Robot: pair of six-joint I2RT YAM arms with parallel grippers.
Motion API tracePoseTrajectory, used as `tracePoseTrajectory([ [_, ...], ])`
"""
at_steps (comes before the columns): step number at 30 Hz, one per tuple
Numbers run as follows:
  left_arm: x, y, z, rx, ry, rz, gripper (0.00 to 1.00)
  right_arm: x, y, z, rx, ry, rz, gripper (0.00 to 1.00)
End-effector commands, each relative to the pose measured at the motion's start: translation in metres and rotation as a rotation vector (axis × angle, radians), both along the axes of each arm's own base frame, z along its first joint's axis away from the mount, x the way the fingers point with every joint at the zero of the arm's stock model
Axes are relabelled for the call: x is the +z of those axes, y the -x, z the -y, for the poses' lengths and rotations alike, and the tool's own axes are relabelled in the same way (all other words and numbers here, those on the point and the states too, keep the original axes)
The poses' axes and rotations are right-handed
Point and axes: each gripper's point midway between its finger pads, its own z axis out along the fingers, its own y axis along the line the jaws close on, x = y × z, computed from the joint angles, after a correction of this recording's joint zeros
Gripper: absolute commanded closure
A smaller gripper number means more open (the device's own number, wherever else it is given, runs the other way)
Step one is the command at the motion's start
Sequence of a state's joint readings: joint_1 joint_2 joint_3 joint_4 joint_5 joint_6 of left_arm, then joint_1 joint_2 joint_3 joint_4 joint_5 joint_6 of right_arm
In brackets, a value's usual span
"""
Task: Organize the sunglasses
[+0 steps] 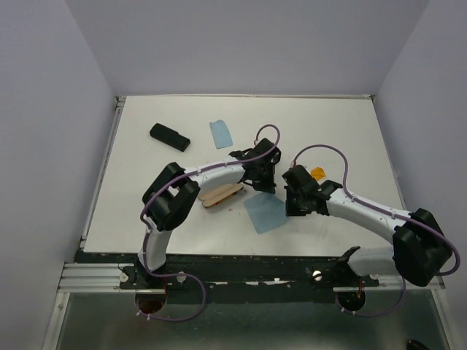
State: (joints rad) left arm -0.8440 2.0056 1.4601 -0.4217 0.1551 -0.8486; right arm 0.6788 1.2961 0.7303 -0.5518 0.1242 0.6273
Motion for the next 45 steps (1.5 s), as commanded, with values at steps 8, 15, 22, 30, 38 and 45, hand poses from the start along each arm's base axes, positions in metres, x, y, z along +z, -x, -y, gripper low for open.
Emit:
tracePoseTrajectory([
  [8,0.000,0.002,-0.004,-0.054,-0.017,-0.018,1.00,0.001,0.010,-0.019,0.169,-0.077,-0.044,0.98],
  [15,0.004,0.006,-0.020,-0.063,-0.059,-0.003,1.00,0.003,0.023,-0.048,0.293,-0.228,-0.075,0.96],
  [22,0.006,0.012,-0.032,-0.073,-0.081,0.003,1.00,0.007,0.030,-0.062,0.352,-0.301,-0.102,0.94],
  [30,0.006,0.016,-0.046,-0.065,-0.104,0.018,1.00,0.004,0.037,-0.071,0.391,-0.350,-0.133,0.92],
  [38,-0.005,0.021,-0.059,-0.055,-0.147,0.007,1.00,-0.001,0.035,-0.074,0.389,-0.342,-0.143,0.91],
  [45,-0.009,0.022,-0.064,-0.056,-0.168,-0.001,1.00,-0.006,0.036,-0.078,0.392,-0.346,-0.156,0.89],
])
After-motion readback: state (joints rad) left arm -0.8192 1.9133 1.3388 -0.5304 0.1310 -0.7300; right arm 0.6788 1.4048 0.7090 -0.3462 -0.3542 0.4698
